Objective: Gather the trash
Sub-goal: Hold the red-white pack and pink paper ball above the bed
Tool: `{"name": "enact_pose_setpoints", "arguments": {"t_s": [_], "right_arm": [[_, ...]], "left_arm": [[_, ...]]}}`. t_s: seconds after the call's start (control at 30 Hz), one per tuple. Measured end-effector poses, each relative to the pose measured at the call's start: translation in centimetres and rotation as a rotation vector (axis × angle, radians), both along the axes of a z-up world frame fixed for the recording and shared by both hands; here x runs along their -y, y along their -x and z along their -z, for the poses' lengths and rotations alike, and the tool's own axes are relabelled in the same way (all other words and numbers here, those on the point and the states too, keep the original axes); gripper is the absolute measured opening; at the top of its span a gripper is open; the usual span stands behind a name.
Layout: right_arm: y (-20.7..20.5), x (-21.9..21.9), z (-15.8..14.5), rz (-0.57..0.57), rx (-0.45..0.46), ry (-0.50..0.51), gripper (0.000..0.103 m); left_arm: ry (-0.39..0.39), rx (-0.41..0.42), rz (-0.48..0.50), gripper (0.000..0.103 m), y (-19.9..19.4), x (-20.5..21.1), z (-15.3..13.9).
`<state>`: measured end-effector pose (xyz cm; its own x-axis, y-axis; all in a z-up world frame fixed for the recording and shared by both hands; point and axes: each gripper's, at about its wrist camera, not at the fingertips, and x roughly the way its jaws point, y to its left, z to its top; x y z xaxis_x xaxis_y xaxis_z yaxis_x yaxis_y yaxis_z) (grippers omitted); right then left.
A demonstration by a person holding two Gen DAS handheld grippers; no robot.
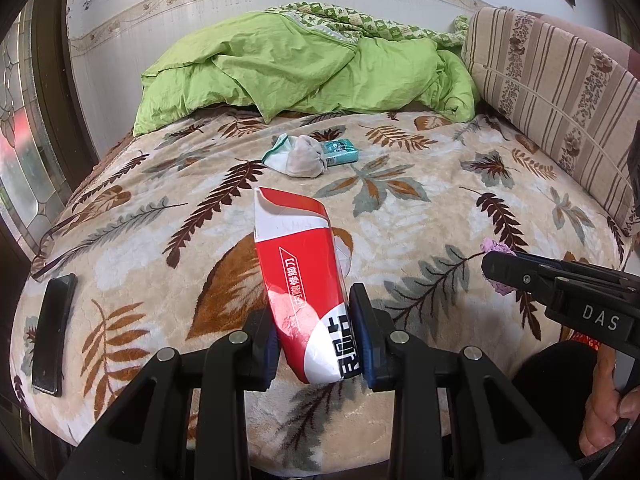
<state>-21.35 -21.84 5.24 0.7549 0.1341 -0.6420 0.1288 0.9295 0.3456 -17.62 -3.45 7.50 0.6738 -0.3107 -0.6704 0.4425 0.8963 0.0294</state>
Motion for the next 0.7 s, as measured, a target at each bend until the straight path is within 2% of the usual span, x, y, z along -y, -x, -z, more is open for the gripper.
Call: {"name": "enact_pose_setpoints", "arguments": {"t_s": [0.7], "right_arm": [[0.40,0.04,0.03,0.012,-0.009,-0.029,0.028]], "left_arm": [[-0.003,-0.003,0.008,0.030,0.49,0.52,-0.03]]}}
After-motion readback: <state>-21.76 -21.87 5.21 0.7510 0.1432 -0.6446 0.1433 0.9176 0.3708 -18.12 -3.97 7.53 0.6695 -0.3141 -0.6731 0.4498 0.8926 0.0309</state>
